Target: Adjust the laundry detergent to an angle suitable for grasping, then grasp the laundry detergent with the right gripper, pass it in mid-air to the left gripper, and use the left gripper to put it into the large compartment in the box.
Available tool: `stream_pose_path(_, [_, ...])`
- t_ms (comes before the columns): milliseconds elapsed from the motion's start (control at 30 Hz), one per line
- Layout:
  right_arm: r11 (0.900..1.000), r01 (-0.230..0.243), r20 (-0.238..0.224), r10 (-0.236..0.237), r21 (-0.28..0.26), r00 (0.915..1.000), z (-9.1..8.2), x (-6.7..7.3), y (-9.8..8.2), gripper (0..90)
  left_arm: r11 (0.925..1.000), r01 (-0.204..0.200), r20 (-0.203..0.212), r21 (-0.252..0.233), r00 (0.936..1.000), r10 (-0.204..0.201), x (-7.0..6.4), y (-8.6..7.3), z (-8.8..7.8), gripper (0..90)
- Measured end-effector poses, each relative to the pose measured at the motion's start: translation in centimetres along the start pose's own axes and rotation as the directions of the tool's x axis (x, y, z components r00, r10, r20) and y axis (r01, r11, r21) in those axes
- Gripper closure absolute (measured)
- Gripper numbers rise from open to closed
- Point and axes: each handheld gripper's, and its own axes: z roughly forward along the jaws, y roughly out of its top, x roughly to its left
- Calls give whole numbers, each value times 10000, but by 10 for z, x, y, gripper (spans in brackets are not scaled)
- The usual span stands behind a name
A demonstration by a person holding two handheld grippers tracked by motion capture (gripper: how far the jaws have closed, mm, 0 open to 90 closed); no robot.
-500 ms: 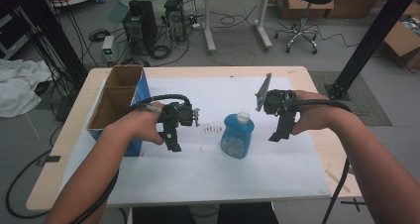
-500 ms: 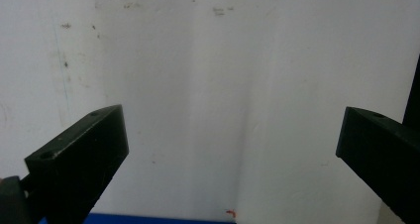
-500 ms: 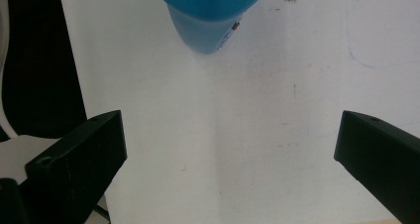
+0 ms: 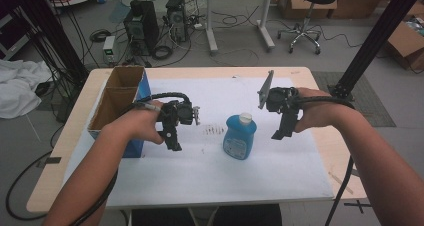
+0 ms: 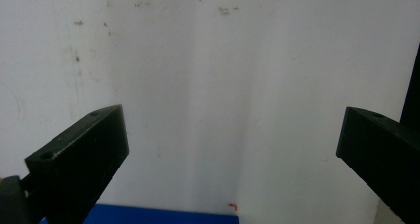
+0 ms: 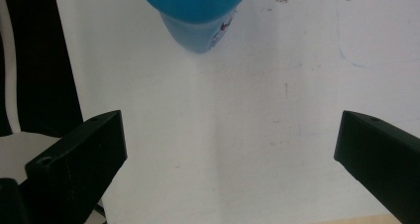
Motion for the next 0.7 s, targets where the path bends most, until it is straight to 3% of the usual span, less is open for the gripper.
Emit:
stream_pose_path(233, [10000, -80, -1, 80, 13, 10000, 2, -1, 0, 0, 9999, -115, -31, 24, 9999, 115, 1, -1, -1, 1])
stream_pose_path(400, [10000, -93, 20, 93, -23, 10000, 2, 1, 0, 0, 9997, -21, -125, -230, 9999, 18, -1, -3, -6, 1])
stream_pose_path(700, [9999, -127, 30, 127, 48, 9999, 4, 4, -6, 0, 10000, 15, -88, -45, 10000, -15, -2, 0, -3, 1])
